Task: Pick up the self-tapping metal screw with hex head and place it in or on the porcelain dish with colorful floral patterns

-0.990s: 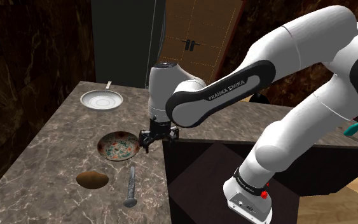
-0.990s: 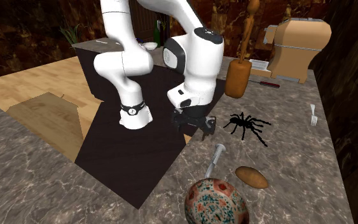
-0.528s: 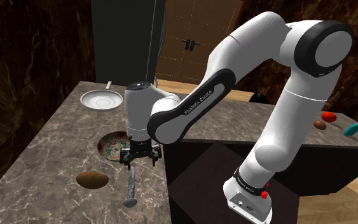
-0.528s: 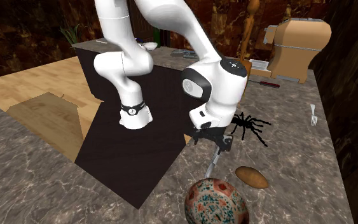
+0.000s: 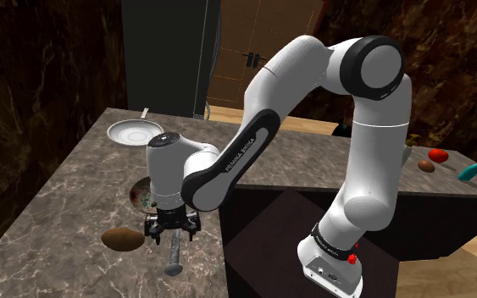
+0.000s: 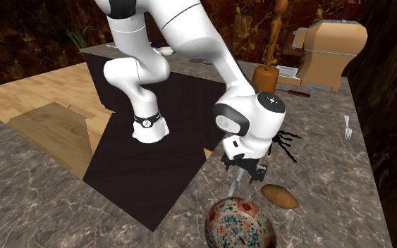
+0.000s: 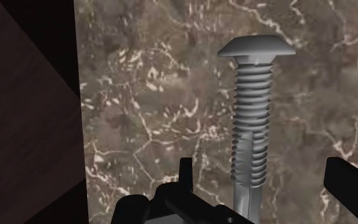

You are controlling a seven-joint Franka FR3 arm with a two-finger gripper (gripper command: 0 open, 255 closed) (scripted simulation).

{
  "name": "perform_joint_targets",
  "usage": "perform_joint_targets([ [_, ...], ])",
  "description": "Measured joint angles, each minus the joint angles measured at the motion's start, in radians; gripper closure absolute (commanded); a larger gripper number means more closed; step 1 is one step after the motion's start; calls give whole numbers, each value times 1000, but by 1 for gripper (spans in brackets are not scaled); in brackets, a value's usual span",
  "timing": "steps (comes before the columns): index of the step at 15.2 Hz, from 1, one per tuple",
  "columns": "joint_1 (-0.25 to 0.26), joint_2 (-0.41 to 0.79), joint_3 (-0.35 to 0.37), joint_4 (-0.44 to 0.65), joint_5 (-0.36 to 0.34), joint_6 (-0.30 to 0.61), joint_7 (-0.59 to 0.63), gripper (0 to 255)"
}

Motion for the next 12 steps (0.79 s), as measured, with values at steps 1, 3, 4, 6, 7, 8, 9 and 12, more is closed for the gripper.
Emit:
perform_joint_targets([
  [1,6,12,-8,-3,-11,14,9,0],
  [3,21,39,-24,-2,-33,36,25,0],
  [4,26,49,-31,-4,-42,47,31,0],
  [6,29,56,-36,-5,-48,54,35,0],
  [7,30,57,-36,-5,-49,55,36,0],
  [8,30,57,-37,-5,-49,56,36,0],
  [9,31,57,-37,-6,-49,56,36,0],
  [12,31,57,-37,-6,-49,57,36,255],
])
